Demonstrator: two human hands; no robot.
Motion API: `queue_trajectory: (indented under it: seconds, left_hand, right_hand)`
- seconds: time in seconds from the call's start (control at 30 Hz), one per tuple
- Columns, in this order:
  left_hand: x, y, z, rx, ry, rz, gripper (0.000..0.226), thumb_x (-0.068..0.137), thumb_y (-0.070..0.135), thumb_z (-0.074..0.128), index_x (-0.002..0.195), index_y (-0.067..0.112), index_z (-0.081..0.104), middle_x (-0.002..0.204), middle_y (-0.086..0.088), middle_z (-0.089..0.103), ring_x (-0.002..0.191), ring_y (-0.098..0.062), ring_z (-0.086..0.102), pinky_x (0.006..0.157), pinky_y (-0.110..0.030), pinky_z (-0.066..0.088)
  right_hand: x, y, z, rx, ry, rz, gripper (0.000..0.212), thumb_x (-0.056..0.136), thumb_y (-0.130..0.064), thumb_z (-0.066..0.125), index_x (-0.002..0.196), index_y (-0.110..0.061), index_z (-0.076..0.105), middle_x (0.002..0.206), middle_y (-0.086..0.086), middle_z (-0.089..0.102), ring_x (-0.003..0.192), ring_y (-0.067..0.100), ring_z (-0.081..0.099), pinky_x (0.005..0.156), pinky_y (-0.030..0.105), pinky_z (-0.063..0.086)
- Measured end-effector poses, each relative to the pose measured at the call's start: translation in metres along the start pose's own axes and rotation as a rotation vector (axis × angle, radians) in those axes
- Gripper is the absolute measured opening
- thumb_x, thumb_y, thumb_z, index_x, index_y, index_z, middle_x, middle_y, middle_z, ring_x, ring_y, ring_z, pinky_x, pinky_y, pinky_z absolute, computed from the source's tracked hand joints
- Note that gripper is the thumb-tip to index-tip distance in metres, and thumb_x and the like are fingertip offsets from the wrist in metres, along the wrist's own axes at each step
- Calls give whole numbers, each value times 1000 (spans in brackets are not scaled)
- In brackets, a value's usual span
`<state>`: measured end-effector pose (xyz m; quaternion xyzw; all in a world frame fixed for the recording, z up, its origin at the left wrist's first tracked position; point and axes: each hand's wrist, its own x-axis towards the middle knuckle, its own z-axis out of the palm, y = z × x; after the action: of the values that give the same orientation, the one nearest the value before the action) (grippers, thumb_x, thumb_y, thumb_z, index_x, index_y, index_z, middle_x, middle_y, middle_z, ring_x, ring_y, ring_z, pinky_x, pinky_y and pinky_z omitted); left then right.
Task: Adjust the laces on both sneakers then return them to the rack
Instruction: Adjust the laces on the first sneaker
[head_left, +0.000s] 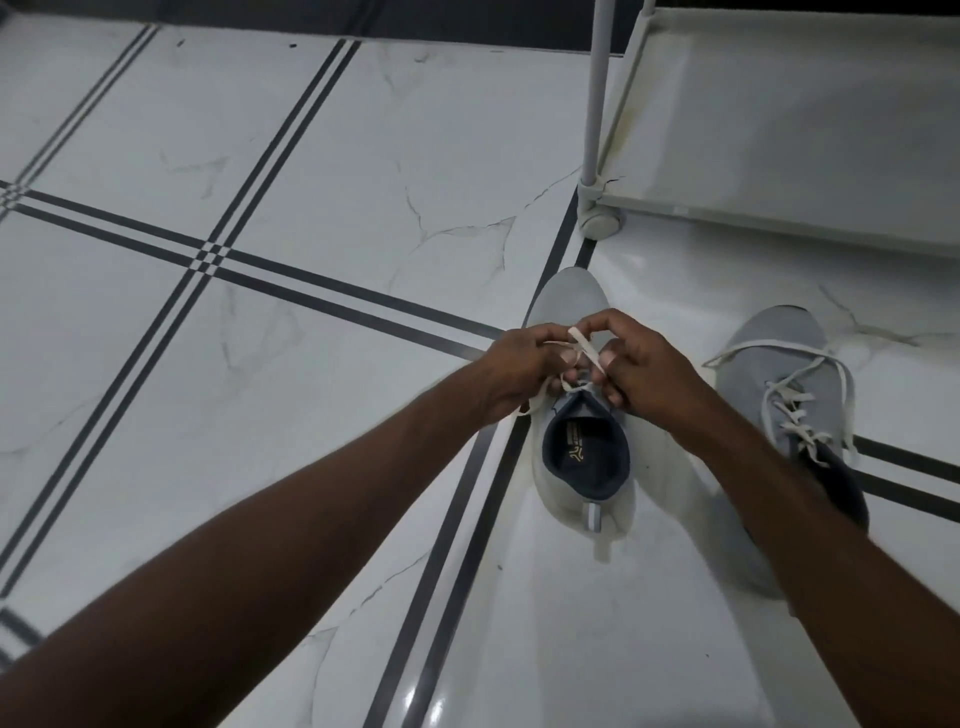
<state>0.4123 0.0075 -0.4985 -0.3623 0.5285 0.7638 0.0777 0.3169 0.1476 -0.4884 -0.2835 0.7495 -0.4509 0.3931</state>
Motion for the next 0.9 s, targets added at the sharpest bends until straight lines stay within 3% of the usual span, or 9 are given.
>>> queue_trajectory:
  seconds: [0.17, 0.37, 0.47, 0.57, 0.63, 0.73, 0.8, 0.9]
  left_hand:
    - [0, -4, -7, -48, -20, -10, 10, 92, -5, 56, 98, -1, 64, 80, -14, 66, 67, -14, 64, 60, -17, 55]
    - [-4, -7, -7, -131, -106, -53, 18, 98, 13, 55, 87, 5, 67, 74, -5, 65, 60, -6, 57, 55, -14, 49]
    - [-2, -6, -4, -94, -72, -43, 13, 97, 14, 57, 94, 4, 66, 77, -5, 60, 60, -6, 52, 55, -15, 43]
    - [-2, -6, -2, -69, -64, -15, 15, 98, 11, 53, 102, 7, 67, 79, -3, 59, 62, -6, 51, 58, -16, 44]
    - [-2, -4, -7, 94, -78, 68, 17, 97, 11, 56, 104, 2, 69, 82, -9, 63, 67, -10, 55, 64, -21, 48]
    - [-1, 7, -14, 596, -27, 286, 13, 85, 13, 71, 93, 4, 76, 85, -16, 74, 75, -21, 68, 77, -37, 57]
    - [-2, 10, -10, 941, 93, 456, 7, 78, 18, 75, 82, 13, 78, 75, -5, 76, 69, -18, 70, 70, -36, 57]
    - [-9, 3, 5, 1111, 242, 654, 6, 75, 21, 72, 76, 16, 75, 72, 1, 74, 65, -17, 66, 61, -35, 51]
  right_hand:
    - [4, 2, 4, -101, 1, -63, 26, 96, -9, 50, 106, -31, 59, 68, 10, 63, 52, 12, 53, 50, 23, 45]
    - [8, 1, 5, -112, -24, -80, 19, 94, -13, 56, 104, -29, 59, 83, 12, 71, 64, 20, 64, 58, 34, 52]
    - [10, 7, 2, 63, -69, 27, 17, 94, -11, 57, 108, -20, 55, 73, 9, 66, 49, 8, 53, 46, 21, 42]
    - [13, 20, -6, 296, -97, 142, 11, 95, -11, 57, 103, -18, 54, 69, 7, 61, 46, 12, 44, 46, 21, 38]
    - [17, 26, -8, 399, -84, 189, 10, 95, -8, 56, 94, -18, 56, 62, 4, 60, 43, 11, 41, 47, 21, 37]
    - [24, 23, -4, 474, -29, 284, 19, 93, 1, 49, 86, -14, 56, 51, 4, 55, 38, 12, 40, 50, 25, 33]
    - [28, 19, -3, 499, -26, 342, 21, 91, 6, 44, 85, -8, 58, 55, 11, 54, 38, 13, 40, 51, 27, 32]
    - [27, 10, -7, 513, -100, 399, 25, 86, 8, 40, 94, 1, 63, 69, 20, 58, 41, 14, 46, 50, 28, 31]
